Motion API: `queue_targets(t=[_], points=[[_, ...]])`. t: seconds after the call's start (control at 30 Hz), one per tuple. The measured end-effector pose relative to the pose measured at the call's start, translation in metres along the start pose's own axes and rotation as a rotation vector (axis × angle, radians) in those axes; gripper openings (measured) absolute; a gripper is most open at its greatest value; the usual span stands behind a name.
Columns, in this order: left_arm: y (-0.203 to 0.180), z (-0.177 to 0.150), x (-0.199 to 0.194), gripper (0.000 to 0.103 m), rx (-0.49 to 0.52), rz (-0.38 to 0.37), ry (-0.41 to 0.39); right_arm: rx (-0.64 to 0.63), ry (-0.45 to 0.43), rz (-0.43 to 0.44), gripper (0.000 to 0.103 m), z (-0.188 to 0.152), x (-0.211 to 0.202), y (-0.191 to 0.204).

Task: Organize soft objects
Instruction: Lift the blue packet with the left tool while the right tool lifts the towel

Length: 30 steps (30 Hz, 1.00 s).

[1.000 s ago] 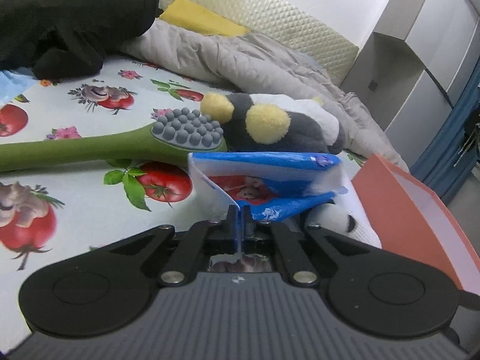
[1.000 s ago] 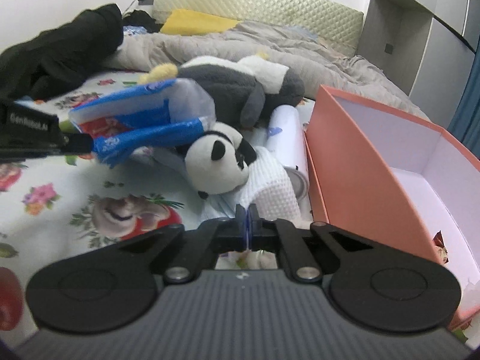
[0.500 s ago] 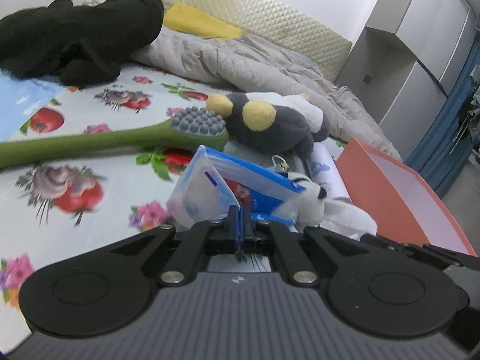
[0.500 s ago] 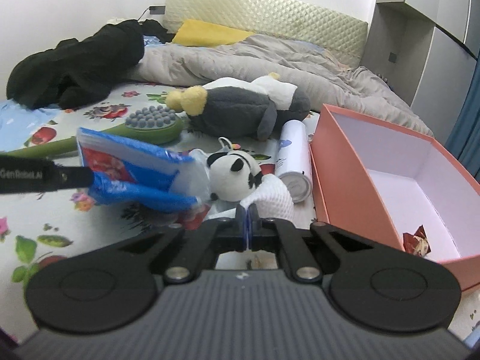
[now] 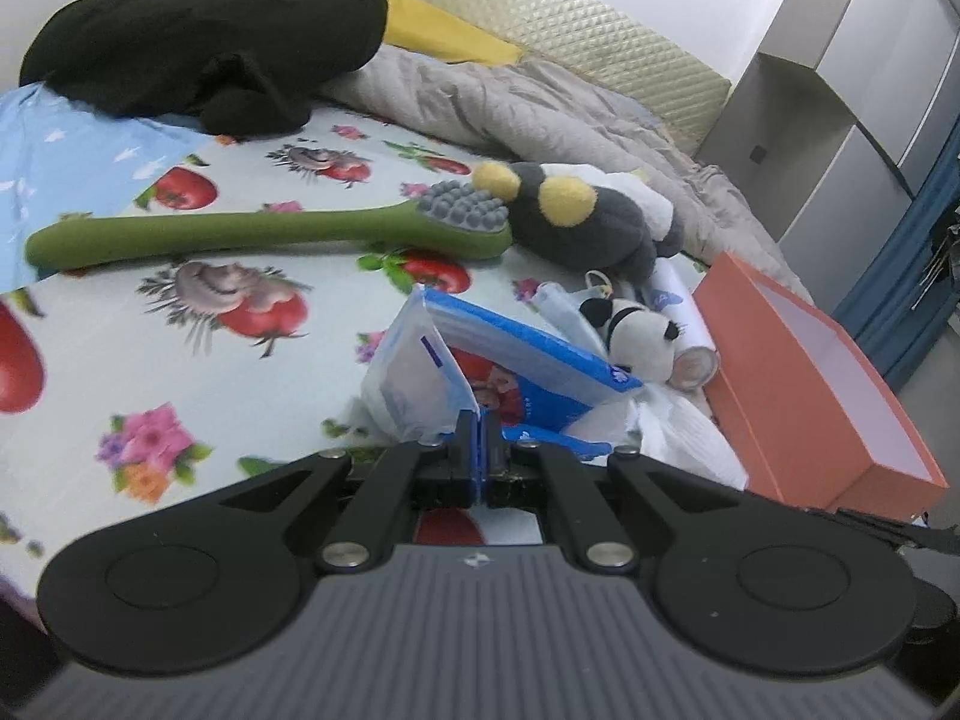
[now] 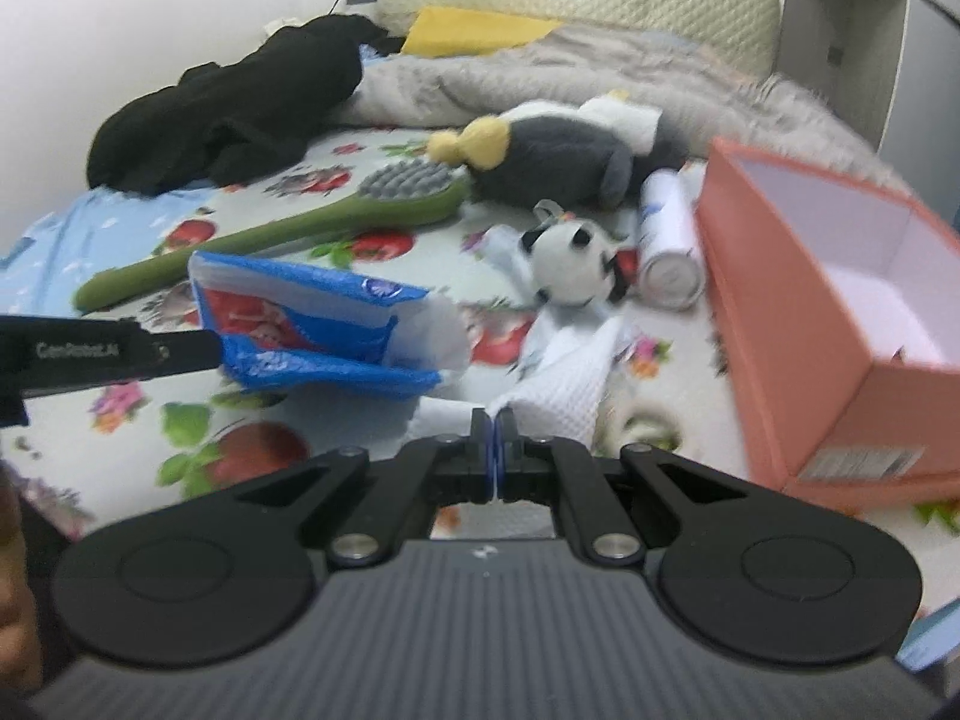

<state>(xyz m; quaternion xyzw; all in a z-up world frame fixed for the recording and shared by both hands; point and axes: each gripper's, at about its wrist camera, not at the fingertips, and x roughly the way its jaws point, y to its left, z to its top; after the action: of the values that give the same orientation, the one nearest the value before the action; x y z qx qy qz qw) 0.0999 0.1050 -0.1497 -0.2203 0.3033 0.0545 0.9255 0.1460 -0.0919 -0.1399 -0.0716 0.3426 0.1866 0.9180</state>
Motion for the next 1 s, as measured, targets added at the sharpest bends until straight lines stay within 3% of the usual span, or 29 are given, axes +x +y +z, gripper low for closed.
queue_targets(t=[0.43,0.5,0.53,0.57,0.6,0.67,0.8,1.0], points=[[0.011,-0.024,-0.002,0.004,0.071,-0.005,0.126,0.051,0.077,0.064,0.007,-0.018,-0.004,-0.004],[0.011,-0.025,-0.002,0.019,0.084,-0.005,0.139,0.066,0.082,0.051,0.011,-0.018,-0.005,-0.008],[0.011,-0.026,-0.002,0.026,0.089,-0.005,0.142,0.076,0.080,0.039,0.019,-0.017,-0.007,-0.011],[0.012,-0.026,-0.003,0.039,0.093,-0.007,0.139,0.088,0.073,0.034,0.032,-0.017,-0.008,-0.014],[0.012,-0.026,-0.004,0.048,0.098,-0.004,0.133,0.102,0.063,0.030,0.037,-0.016,-0.010,-0.017],[0.013,-0.024,-0.005,0.054,0.100,0.000,0.130,0.130,0.048,0.016,0.047,-0.015,-0.010,-0.023],[0.017,-0.018,-0.003,0.075,0.056,-0.053,0.134,0.177,0.060,-0.014,0.054,-0.010,0.004,-0.036],[0.025,-0.008,0.000,0.084,-0.093,-0.139,0.128,0.279,0.074,0.022,0.056,-0.004,0.023,-0.050]])
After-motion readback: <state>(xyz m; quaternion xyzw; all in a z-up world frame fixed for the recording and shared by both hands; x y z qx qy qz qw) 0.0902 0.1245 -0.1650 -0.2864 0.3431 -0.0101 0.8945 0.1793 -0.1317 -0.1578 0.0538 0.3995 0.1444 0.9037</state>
